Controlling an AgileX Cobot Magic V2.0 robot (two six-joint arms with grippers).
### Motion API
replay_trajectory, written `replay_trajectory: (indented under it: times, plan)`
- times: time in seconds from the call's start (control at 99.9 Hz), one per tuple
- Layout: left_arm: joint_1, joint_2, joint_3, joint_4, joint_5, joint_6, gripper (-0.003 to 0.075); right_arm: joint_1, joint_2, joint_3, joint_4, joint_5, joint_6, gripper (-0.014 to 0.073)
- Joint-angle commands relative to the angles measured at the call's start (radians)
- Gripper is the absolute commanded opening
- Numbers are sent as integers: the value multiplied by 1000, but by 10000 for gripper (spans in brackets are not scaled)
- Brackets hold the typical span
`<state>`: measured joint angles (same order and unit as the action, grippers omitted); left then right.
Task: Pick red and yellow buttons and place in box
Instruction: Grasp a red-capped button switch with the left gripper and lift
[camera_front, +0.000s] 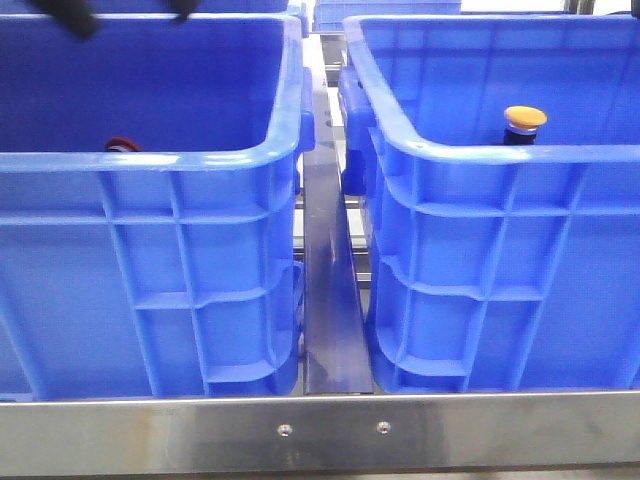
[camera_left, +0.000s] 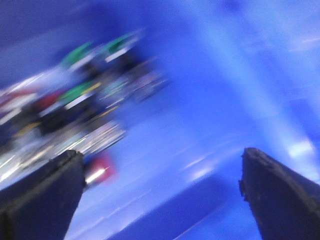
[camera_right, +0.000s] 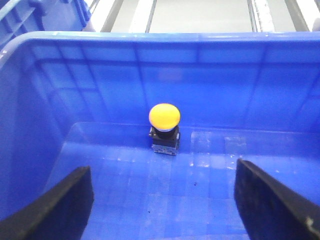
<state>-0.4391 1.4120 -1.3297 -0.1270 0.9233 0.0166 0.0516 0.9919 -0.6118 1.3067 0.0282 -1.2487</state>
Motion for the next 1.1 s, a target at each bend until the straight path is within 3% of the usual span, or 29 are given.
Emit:
replay_trajectory:
  times: [0.0, 0.43, 1.091]
  plan:
    - [11, -35, -31, 92, 19, -89, 597, -1, -21, -26, 17, 6, -5, 600]
    - [183, 136, -71, 74, 92, -91, 597, -1, -21, -26, 22, 20, -5, 600]
    - [189, 402, -220, 26, 79, -37, 562, -1, -21, -26, 22, 20, -5, 600]
